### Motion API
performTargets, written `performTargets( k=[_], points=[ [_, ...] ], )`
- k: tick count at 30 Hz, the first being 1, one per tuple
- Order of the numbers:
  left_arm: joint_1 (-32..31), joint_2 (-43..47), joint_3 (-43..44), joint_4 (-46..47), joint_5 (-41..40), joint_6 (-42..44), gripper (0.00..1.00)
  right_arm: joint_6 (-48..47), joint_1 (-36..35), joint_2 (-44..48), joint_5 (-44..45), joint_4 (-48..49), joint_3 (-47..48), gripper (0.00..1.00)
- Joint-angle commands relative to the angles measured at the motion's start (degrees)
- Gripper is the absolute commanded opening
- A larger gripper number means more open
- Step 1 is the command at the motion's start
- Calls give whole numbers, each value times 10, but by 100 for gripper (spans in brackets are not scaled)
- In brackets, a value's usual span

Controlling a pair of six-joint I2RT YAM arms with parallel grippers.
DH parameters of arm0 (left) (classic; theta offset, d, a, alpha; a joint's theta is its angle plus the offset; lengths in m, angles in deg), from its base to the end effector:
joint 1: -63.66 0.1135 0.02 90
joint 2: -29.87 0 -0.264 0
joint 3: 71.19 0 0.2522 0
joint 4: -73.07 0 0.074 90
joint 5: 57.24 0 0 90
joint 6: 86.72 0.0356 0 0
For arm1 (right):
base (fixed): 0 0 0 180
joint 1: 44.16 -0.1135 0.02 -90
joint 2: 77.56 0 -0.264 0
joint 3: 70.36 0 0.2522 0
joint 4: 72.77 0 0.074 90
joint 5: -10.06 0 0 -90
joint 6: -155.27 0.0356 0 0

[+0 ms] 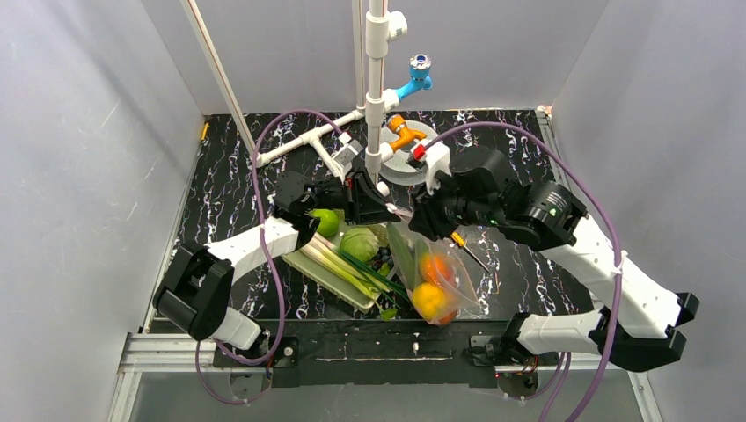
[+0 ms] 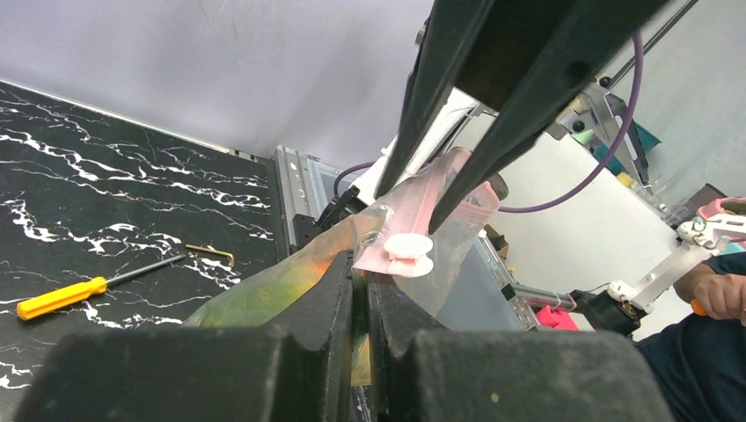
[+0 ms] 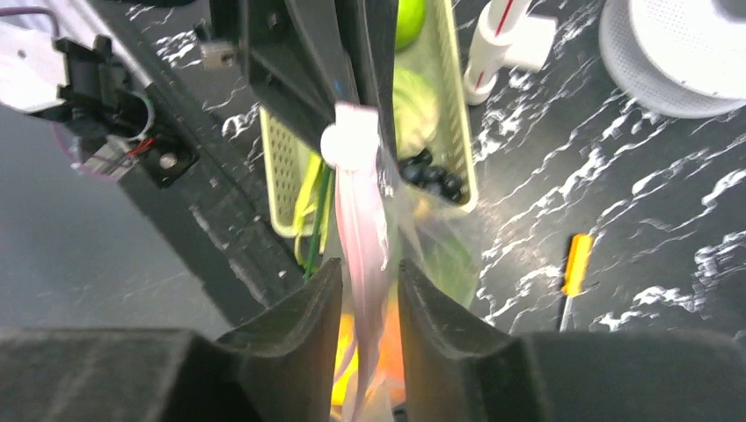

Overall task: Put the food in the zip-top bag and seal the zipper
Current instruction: Zip the zipper food storage bag at the center of the board.

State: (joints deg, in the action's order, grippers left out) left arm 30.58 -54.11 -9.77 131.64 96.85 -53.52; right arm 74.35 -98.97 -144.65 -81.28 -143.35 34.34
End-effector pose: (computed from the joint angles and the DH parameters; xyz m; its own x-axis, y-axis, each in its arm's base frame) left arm 0.2319 -0.1893 0.3319 -0.4400 -0.1498 -0.8854 0.8766 -0.2855 -0.3873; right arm 0.1197 0.1713 0.4509 -0.4404 -0.3508 -0.8264 -0.7685 0.6233 0.1450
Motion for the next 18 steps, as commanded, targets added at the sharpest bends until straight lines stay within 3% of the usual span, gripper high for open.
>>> performTargets(
  k=[1, 5, 11, 18],
  points=[
    [-2, 17, 20, -2, -12, 4, 0, -19, -41, -51, 144, -29, 91, 46],
    [-2, 25, 19, -18, -17, 12, 0, -46, -88, -117, 240, -76, 170, 59],
    [-2, 34, 19, -41, -21, 28, 0, -81, -134, -173, 334, -89, 213, 59],
    [-2, 34, 19, -42, -23, 28, 0, -116, -150, -178, 367, -50, 188, 35]
  ],
)
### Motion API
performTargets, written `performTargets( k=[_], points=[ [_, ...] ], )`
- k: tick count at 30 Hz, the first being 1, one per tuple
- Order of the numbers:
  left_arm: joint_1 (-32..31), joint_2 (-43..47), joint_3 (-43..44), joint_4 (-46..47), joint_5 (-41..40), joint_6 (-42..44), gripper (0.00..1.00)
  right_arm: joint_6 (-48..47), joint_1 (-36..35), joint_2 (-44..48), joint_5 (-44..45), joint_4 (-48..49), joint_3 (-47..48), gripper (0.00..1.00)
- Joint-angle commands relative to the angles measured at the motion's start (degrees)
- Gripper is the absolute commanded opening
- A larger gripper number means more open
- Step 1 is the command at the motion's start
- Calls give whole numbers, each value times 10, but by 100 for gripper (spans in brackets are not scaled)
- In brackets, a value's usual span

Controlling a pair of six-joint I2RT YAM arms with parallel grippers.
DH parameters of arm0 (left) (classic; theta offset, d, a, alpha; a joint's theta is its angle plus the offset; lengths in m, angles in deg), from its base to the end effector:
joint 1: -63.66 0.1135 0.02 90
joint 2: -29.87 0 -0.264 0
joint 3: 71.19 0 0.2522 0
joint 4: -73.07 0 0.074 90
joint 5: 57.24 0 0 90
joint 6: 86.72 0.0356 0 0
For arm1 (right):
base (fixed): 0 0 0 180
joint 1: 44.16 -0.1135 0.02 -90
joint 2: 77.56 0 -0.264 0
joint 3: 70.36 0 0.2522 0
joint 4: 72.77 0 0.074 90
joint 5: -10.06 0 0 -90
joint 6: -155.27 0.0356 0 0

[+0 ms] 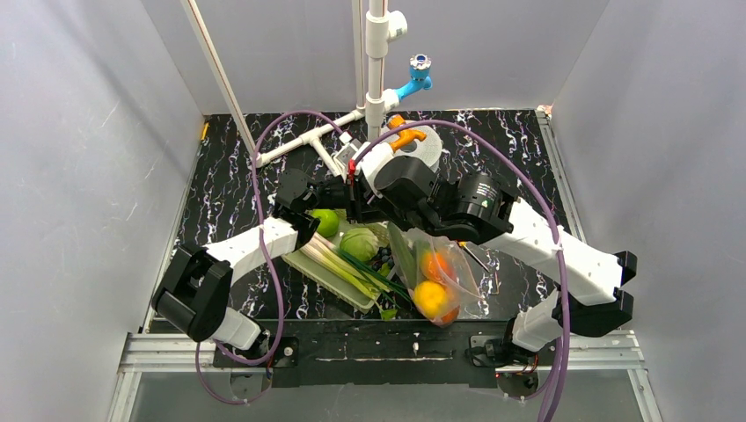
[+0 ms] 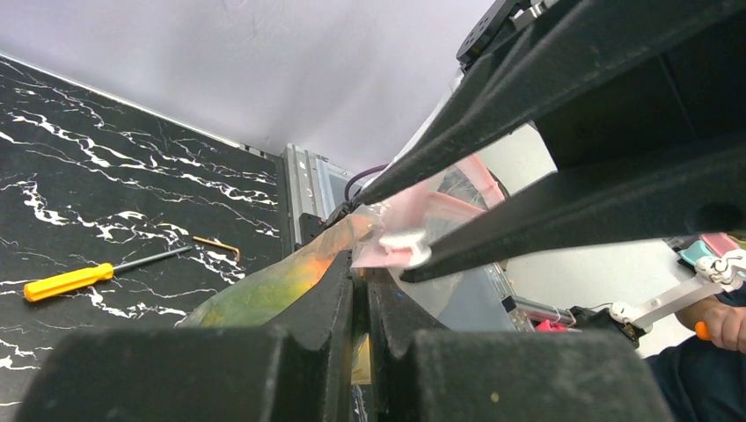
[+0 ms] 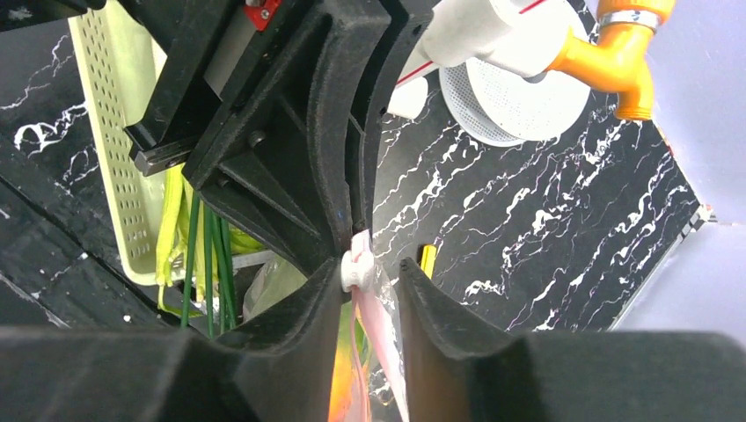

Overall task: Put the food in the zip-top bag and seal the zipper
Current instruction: Zip the zipper food storage bag at the center of the board.

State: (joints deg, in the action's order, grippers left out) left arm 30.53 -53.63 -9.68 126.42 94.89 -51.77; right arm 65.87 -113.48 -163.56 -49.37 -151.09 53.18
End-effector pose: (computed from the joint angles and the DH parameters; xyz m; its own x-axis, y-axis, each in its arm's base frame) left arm 0.2352 -0.1911 0.3285 -0.4779 -0.1456 -0.8663 0.8657 -0.2452 -0.4364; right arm 0.1161 0.2563 0.4622 -0.2377 -0.6041 -0.7607 -0.6671 0.6707 -0.3242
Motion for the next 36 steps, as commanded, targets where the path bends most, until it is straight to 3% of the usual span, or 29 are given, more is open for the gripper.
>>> performTargets(
  k=[1, 10, 21, 24, 26, 28, 29, 32, 36],
  points=[
    [-1, 30, 19, 10, -3, 11, 0, -33, -5, 10, 48, 31, -2, 33],
    [-1, 31, 18, 9, -4, 12, 0, -34, -6, 2, 44, 30, -10, 22],
    [-1, 36, 16, 14, -3, 11, 0, -31, -6, 23, 0, 78, -44, 19],
    [-1, 37, 16, 14, -3, 11, 0, -31, -6, 21, 7, 75, -43, 13],
    [-1, 37, 17, 12, -2, 11, 0, -30, -5, 21, 10, 75, -41, 3],
    [-1, 36, 21, 2, -1, 13, 0, -30, -5, 21, 15, 75, -41, 1],
    [-1, 37, 24, -7, 0, 16, 3, -30, -3, 23, 9, 73, -42, 1],
    [-1, 40, 23, -8, -3, 23, 33, -24, 6, 33, -34, 75, -45, 1],
    [-1, 41, 14, 9, -9, 20, 50, -10, 25, 57, -103, 95, -58, 1]
  ],
)
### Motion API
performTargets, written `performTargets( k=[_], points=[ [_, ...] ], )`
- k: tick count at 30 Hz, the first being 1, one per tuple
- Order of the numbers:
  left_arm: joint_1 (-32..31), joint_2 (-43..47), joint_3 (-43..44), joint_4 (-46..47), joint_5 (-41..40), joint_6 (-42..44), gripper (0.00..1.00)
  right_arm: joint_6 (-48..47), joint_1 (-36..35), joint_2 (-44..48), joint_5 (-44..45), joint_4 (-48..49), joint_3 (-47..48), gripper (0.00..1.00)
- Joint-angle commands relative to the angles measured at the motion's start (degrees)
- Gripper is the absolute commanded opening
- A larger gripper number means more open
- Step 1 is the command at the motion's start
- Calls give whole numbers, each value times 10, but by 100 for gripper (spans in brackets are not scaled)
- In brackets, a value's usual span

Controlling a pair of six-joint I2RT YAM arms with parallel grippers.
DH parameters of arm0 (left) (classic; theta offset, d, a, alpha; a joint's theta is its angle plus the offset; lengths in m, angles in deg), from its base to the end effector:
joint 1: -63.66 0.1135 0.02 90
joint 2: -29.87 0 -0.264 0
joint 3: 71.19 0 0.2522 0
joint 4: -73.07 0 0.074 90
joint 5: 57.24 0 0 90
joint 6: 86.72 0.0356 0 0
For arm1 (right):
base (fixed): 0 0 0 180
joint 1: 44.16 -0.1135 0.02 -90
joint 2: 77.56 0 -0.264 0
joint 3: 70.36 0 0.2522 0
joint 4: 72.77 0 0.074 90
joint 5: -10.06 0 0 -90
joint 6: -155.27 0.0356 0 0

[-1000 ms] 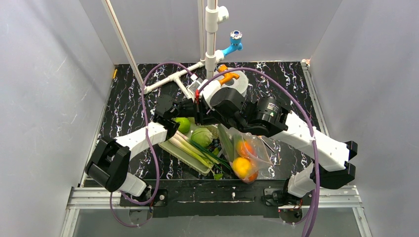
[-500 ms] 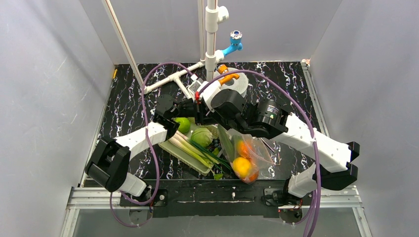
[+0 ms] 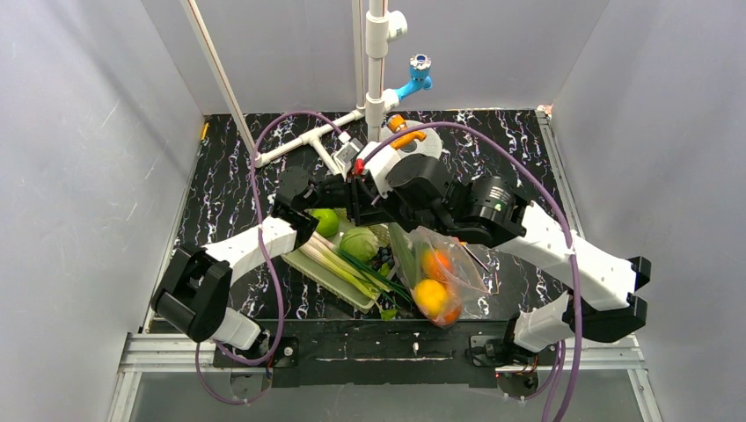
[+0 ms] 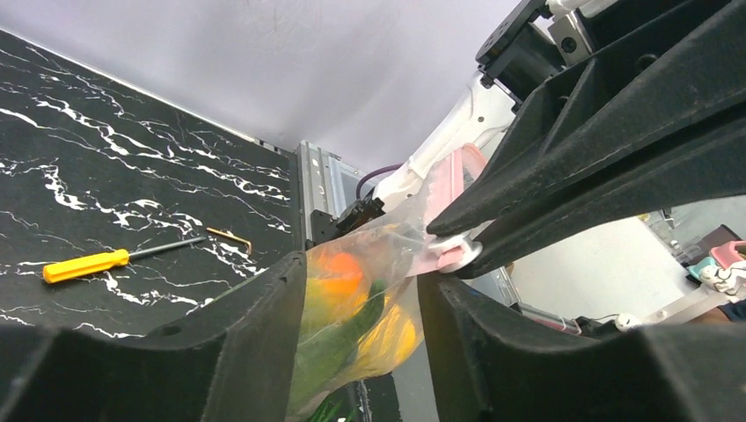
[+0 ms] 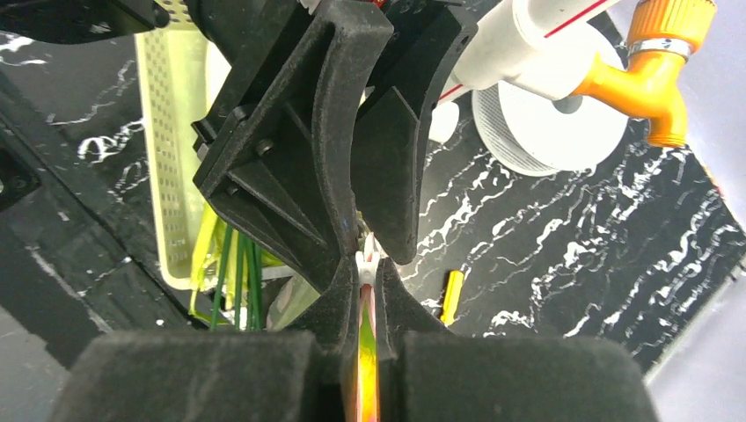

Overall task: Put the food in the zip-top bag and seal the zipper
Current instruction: Zip the zipper food storage bag at the center of the board.

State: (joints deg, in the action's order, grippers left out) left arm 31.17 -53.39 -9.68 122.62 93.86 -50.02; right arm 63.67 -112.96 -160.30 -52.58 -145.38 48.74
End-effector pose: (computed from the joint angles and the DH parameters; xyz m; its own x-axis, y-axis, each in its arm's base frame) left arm 0.2396 -0.1896 0.3248 -0.4968 -0.1430 -0.8560 0.8609 -0.2058 -0.4652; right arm 0.1147 0.2504 0.4624 -0.1944 -0.5697 -0.7985 -0.6997 0.6511 -0.2942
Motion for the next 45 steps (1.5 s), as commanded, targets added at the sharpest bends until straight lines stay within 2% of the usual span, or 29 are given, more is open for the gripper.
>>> performTargets(
  k=[1, 5, 6, 9, 12, 17, 26, 36, 45],
  points=[
    [-7, 39, 13, 58, 1, -3, 50, 12, 25, 28, -85, 42, -17, 1],
    [-8, 30, 10, 109, 10, -33, 48, 31, 33, 30, -109, 40, -18, 1],
    [-8, 27, 9, 130, 13, -43, 43, 32, 35, 30, -110, 39, -17, 1],
    [-8, 18, 13, 163, 24, -64, 17, 35, 41, 34, -120, 40, -17, 1],
    [-7, 18, 13, 166, 25, -63, 1, 35, 45, 36, -116, 37, -16, 1],
    [-5, 24, -1, 157, -5, -57, 0, 31, 45, 39, -83, 8, -24, 1],
    [19, 27, -21, 146, -56, -45, 0, 43, 45, 112, -90, -4, -99, 1],
    [26, 24, -27, 141, -57, -32, 0, 52, 45, 167, -87, -30, -121, 1],
    [39, 21, -29, 113, -73, -14, 0, 84, 45, 226, -126, -88, -144, 1]
  ],
)
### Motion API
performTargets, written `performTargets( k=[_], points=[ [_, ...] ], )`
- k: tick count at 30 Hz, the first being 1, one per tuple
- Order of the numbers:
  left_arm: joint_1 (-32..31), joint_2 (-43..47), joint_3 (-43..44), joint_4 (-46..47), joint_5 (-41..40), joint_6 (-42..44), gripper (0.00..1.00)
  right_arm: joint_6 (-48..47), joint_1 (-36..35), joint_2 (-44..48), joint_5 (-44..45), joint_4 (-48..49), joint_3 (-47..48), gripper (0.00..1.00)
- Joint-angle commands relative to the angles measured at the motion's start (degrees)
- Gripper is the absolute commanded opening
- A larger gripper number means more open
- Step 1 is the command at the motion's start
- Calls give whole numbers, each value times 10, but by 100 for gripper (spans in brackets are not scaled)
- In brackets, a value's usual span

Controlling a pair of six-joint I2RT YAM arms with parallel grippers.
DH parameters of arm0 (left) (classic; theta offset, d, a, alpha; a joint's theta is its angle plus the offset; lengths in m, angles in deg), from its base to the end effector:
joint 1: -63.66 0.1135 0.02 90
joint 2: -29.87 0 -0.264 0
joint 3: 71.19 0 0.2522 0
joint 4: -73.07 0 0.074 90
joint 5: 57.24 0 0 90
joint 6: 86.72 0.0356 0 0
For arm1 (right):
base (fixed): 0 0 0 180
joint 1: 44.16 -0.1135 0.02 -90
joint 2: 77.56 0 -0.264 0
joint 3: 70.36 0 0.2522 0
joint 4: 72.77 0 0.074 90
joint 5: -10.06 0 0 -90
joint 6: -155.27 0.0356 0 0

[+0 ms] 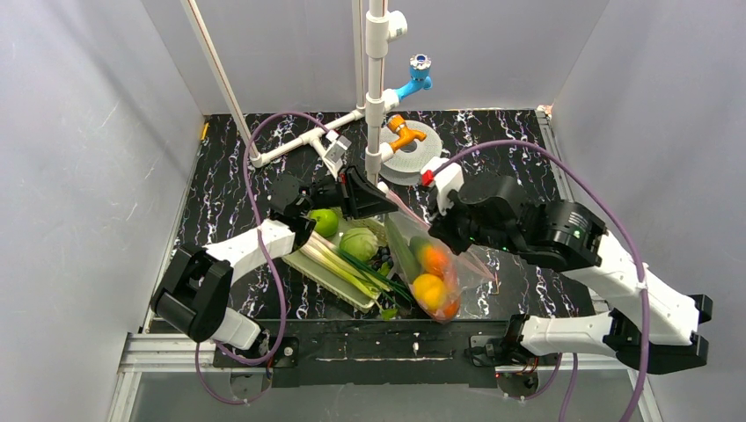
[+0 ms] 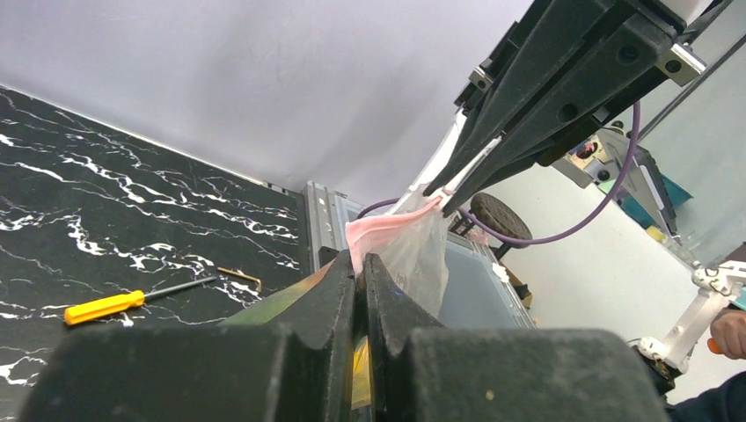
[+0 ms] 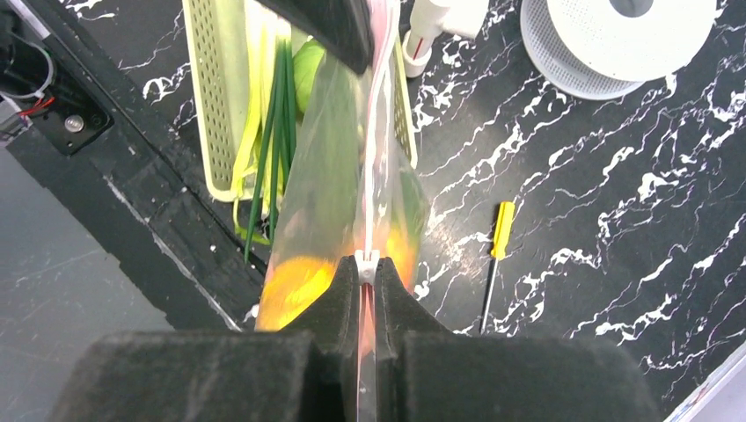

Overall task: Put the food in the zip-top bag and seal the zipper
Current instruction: Zip the zipper food storage bag at the center of the board.

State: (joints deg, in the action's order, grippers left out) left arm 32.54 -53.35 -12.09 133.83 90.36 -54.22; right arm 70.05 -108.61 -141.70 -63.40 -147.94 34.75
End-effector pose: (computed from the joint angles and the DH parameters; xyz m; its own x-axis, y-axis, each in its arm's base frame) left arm 0.2359 -0.1775 0.3281 -0.4482 -0.2573 -0.8561 0.8913 -0.2018 -0.4060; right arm 0.0888 0.1623 0.4556 -0.3052 -0.4532 -0.8375 -0.7405 0.6660 -0.0905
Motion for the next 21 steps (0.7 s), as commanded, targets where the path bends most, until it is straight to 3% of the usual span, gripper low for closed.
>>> performTargets(
  k=[1, 8, 21],
  points=[
    [29, 23, -8, -6, -43, 35, 0, 23, 2, 49, -22, -70, -5, 1],
    [39, 35, -13, -64, -65, 83, 0, 46, 2, 89, -44, -114, -12, 1],
    [43, 25, -13, -73, -60, 91, 0, 113, 2, 151, -59, -195, -13, 1]
  ],
)
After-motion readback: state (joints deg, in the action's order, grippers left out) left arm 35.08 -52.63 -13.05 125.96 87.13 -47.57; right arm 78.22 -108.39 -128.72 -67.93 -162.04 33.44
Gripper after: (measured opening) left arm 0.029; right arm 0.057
